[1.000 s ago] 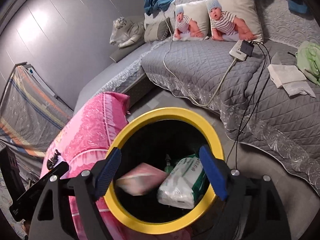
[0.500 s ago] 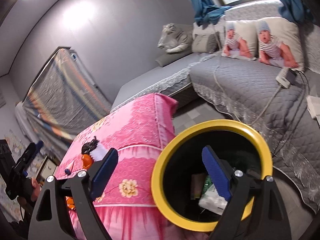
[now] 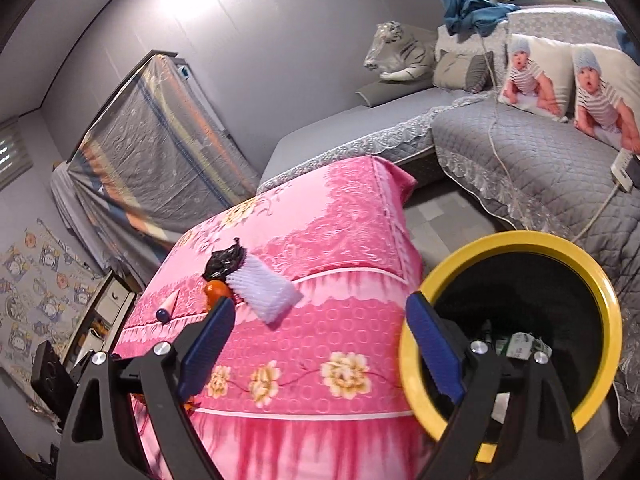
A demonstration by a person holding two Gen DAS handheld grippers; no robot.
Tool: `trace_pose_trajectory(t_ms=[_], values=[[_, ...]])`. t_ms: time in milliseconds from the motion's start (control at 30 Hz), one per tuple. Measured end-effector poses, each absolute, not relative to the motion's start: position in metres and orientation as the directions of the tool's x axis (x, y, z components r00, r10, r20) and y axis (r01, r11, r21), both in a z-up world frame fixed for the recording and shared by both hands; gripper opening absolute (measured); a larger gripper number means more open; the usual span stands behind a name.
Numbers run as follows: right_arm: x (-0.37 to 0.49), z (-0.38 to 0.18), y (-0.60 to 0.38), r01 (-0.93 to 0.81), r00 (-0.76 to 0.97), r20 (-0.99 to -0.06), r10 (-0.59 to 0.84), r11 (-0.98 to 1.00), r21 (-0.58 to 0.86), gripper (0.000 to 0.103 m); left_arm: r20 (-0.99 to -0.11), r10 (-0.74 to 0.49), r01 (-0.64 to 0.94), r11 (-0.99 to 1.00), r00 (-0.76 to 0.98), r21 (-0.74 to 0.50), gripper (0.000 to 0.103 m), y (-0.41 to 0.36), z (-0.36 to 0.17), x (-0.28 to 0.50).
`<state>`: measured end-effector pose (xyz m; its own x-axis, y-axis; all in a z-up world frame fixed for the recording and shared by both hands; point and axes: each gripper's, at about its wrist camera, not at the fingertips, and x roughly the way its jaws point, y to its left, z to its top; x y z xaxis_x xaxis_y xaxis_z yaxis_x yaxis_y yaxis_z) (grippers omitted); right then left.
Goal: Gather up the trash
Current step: 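Grasp the orange plastic wrapper on the bed with the left tool, then grasp the orange peel with the right tool while the left holds the wrapper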
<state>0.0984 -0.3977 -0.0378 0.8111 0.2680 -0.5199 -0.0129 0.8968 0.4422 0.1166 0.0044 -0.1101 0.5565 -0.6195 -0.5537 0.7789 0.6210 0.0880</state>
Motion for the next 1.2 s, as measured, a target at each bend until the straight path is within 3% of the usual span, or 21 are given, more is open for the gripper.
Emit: trace_pose_trajectory(t_ms=[200,467,567,600,733,933,1200], values=[[0.11,-0.033,-0.361,-0.067,0.788,-0.54,0.295,0.914,0.401,0.084,-0.59,-0.625,0.787,0.616,0.511,0.03,0.093,0.022,-0.13,0.128],[0.12,-0.04,-0.353,-0.074,0.764,-0.563,0.316,0.909,0.41,0.084,-0.64,-0.628,0.811,0.585,0.443,-0.014,0.079,0.017,-0.148,0.142],[0.119,-0.042,-0.356,-0.073,0.762,-0.562,0.322,0.904,0.42,0.084,-0.657,-0.618,0.817,0.577,0.431,-0.008,0.065,0.013,-0.153,0.142],[0.119,-0.043,-0.357,-0.073,0.762,-0.561,0.325,0.903,0.424,0.084,-0.663,-0.614,0.817,0.576,0.427,-0.008,0.052,0.012,-0.154,0.143],[0.118,-0.043,-0.359,-0.084,0.758,-0.555,0.343,0.895,0.438,0.084,-0.664,-0.62,0.821,0.571,0.418,-0.017,0.043,0.013,-0.154,0.141],[0.119,-0.036,-0.342,-0.159,0.752,-0.545,0.37,0.905,0.394,0.084,-0.629,-0.643,0.805,0.592,0.438,-0.044,0.04,0.026,-0.143,0.134],[0.149,-0.046,-0.274,-0.295,0.717,-0.595,0.364,0.931,0.214,0.084,-0.537,-0.692,0.769,0.628,0.482,-0.119,0.04,0.04,-0.127,0.106]])
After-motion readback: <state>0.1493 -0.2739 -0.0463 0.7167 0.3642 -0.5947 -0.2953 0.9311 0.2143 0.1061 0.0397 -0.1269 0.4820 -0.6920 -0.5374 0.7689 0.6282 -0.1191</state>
